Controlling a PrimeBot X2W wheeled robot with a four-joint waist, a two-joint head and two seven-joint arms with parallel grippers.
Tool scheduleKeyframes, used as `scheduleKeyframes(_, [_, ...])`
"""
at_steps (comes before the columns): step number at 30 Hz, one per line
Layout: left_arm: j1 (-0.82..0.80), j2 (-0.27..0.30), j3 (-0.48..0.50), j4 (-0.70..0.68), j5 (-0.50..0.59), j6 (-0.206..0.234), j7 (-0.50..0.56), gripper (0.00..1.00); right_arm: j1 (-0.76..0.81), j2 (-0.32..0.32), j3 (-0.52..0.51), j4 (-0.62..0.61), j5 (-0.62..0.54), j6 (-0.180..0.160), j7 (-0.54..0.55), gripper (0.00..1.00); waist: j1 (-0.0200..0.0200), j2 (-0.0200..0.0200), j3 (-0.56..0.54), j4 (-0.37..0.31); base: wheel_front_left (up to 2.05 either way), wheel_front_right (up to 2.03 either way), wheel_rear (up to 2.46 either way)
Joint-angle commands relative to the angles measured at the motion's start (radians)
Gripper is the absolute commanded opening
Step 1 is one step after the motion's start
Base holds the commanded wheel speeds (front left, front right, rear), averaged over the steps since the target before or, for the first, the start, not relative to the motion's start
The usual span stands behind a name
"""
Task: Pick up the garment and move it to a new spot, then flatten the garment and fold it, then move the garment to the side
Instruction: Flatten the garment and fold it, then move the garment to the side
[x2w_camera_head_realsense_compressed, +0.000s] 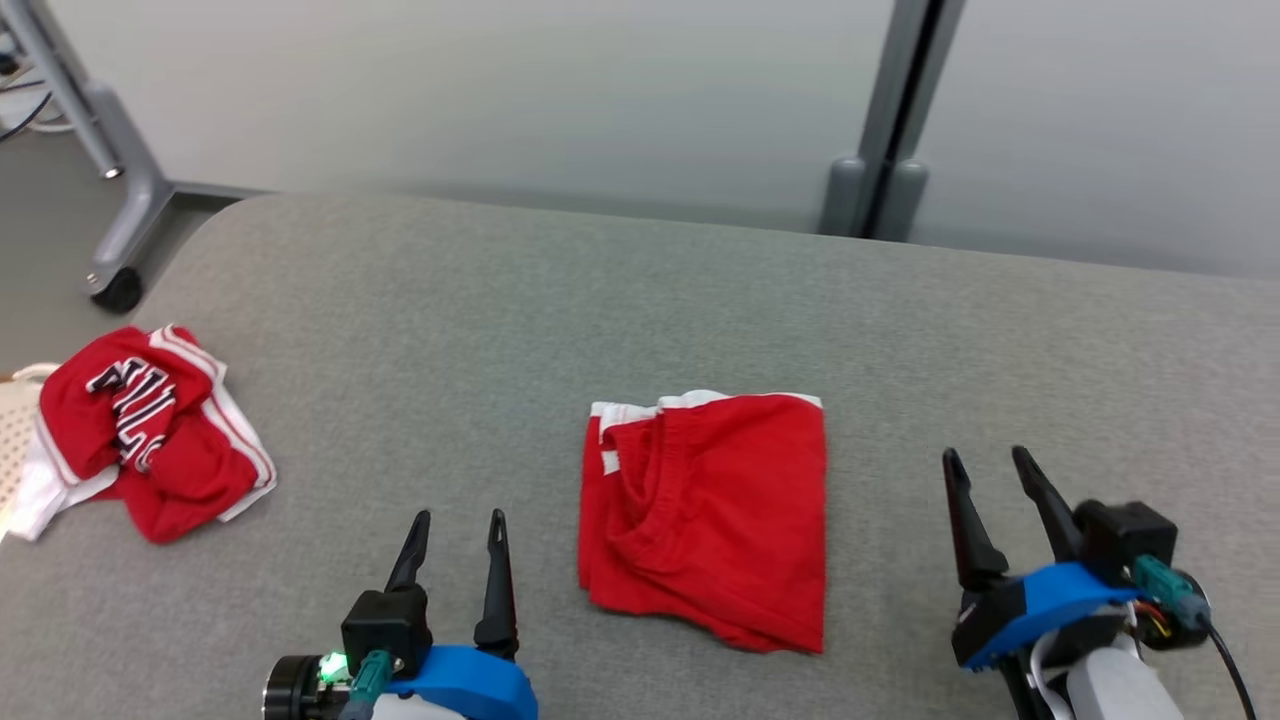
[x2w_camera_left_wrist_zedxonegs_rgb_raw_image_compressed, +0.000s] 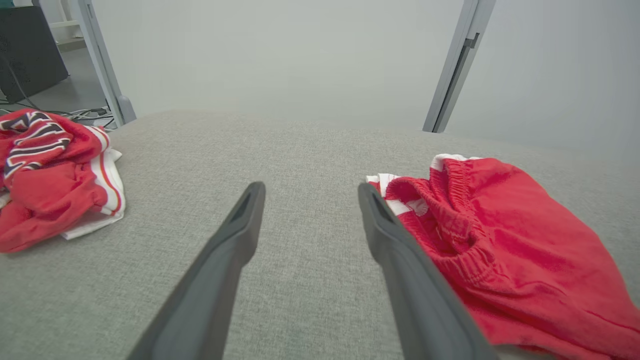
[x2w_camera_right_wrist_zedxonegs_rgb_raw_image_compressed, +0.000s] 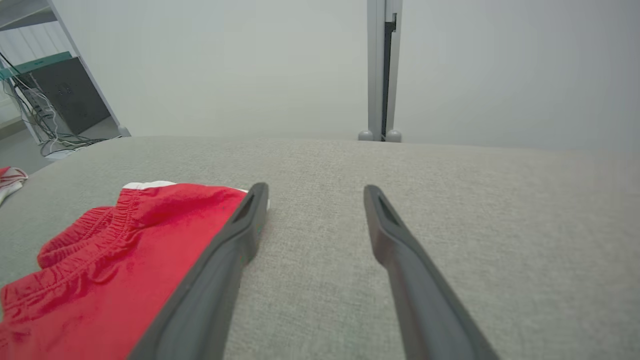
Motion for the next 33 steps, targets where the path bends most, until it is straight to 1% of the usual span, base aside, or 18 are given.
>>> scheduleKeyframes(1, [0.013,0.0,0.011,0.0,0.016,0.002,-0.003,1.0,0.03,-0.003,-0.017,-0.006,-0.014,0.0,-0.001,1.0,0.0,0.0,-0.027,-0.038,0.0,0.0,0.0])
scheduleKeyframes(4, [0.03,0.0,0.03,-0.002,0.028,0.0,-0.003,1.0,0.059,-0.002,-0.035,-0.013,-0.026,0.0,-0.001,1.0,0.0,0.0,-0.041,-0.068,0.0,0.0,0.0])
scheduleKeyframes(9, [0.057,0.0,0.053,0.001,0.055,-0.007,-0.003,1.0,0.099,-0.003,-0.031,-0.016,-0.03,0.0,-0.001,1.0,0.0,0.0,-0.065,-0.105,0.0,0.0,0.0])
scheduleKeyframes(16, [0.073,0.0,0.065,0.013,0.07,-0.017,-0.003,1.0,0.143,-0.003,-0.012,-0.005,-0.012,0.0,-0.001,1.0,0.0,0.0,-0.083,-0.113,0.0,0.0,0.0])
scheduleKeyframes(21, [0.071,0.0,0.065,0.019,0.072,-0.022,-0.003,1.0,0.142,-0.003,0.005,-0.002,0.001,0.0,-0.001,1.0,0.0,0.0,-0.079,-0.109,0.0,0.0,0.0])
scheduleKeyframes(26, [0.064,0.0,0.049,0.022,0.054,-0.025,-0.003,1.0,0.117,-0.003,0.051,0.023,0.044,0.0,-0.001,1.0,0.0,0.0,-0.056,-0.078,0.0,0.0,0.0])
scheduleKeyframes(29, [0.041,0.0,0.021,0.012,0.037,-0.027,-0.003,1.0,0.082,-0.003,0.083,0.044,0.065,0.0,-0.001,1.0,0.0,0.0,-0.03,-0.041,0.0,0.0,0.0])
scheduleKeyframes(31, [0.035,0.0,0.008,0.002,0.027,-0.018,-0.003,1.0,0.058,-0.003,0.101,0.058,0.079,0.0,-0.001,1.0,0.0,0.0,-0.015,-0.012,0.0,0.0,0.0])
scheduleKeyframes(33, [0.025,0.0,-0.011,-0.001,0.026,-0.018,-0.003,1.0,0.033,-0.003,0.111,0.081,0.092,0.0,-0.001,1.0,0.0,0.0,-0.001,0.023,0.0,0.0,0.0])
